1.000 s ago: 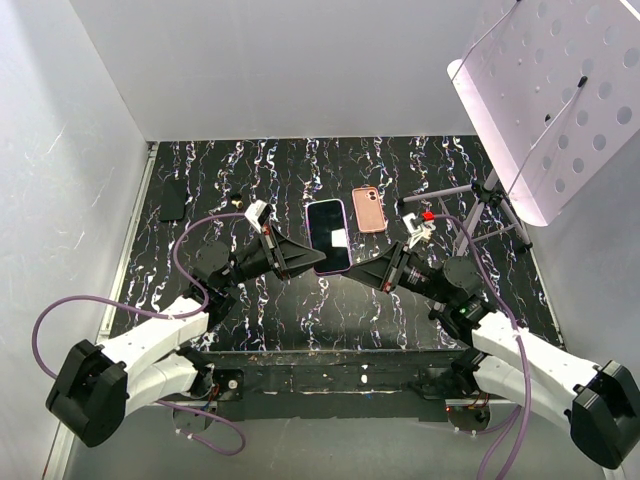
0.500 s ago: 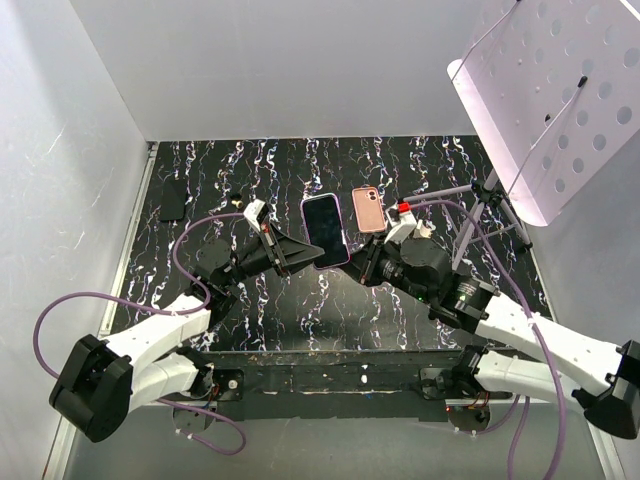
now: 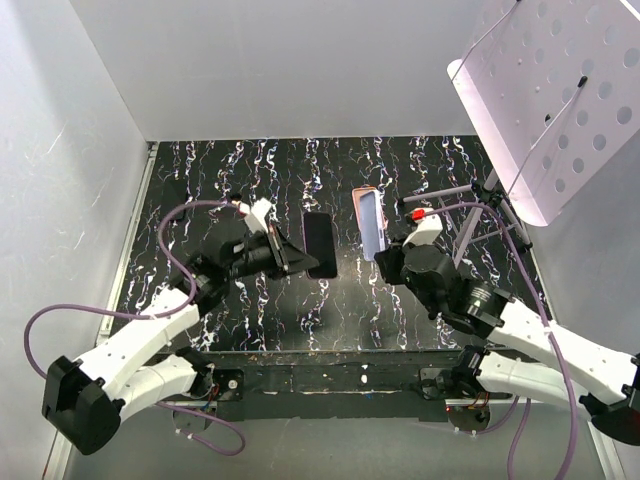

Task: Take the phone out of the phone case
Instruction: Remove the phone case from the phone, then place the phone at the center of the board.

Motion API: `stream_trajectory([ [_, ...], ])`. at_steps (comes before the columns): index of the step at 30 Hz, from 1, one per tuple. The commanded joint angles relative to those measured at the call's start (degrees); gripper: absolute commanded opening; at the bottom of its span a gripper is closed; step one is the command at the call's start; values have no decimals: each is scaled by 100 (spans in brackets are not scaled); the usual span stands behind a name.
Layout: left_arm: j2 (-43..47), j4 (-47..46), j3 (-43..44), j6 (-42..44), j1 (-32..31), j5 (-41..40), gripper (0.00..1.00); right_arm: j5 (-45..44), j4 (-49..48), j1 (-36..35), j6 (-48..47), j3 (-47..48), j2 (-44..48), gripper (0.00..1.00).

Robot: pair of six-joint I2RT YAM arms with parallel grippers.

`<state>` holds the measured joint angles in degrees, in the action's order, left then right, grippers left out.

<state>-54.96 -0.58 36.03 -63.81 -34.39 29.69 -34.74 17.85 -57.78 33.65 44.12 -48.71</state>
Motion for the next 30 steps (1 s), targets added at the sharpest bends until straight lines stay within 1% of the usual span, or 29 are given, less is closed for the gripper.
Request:
stream_trajectory([
  [1,-57,3096,1519,3266,108,-2010,0,450,-212,-5,-193,-88,440,1],
  [4,-505,3502,2020,4269,371,-2607,0,679,-229,-5,-87,-245,809,1],
  [6,-901,3722,2319,4744,625,-3134,0,793,-133,-5,-43,-272,1029,1],
  [7,-1103,3758,2460,4973,792,-3267,0,820,-54,-5,-17,-246,1091,1],
  [9,-1437,3671,2619,5307,1065,-3819,0,837,78,-5,10,-255,1214,1],
  [11,-1832,3373,2724,5641,1311,-4426,0,925,26,-5,1,-298,1346,1],
  [13,-2385,3231,2979,5975,1566,-4691,0,934,61,-5,1,-316,1451,1],
  [16,-3202,3205,3532,5942,2093,-4508,0,952,210,-5,-25,-334,1610,1],
  [18,-3564,3283,3909,5863,2383,-4210,0,943,263,-5,-16,-377,1741,1],
  [20,-3906,3214,4209,6002,2568,-4147,0,952,290,3,-7,-404,1873,1],
  [23,-4592,3599,4990,6152,2876,-4033,0,934,386,-5,-25,-404,2040,1],
  [27,-5286,3644,5528,6231,3297,-3551,0,934,535,-14,-104,-299,2146,1],
  [29,-5612,3801,5826,6223,3430,-3270,0,943,623,-5,-122,-229,2181,1],
  [30,-5753,3880,5949,6188,3613,-3181,0,934,658,-5,-122,-202,2199,1],
])
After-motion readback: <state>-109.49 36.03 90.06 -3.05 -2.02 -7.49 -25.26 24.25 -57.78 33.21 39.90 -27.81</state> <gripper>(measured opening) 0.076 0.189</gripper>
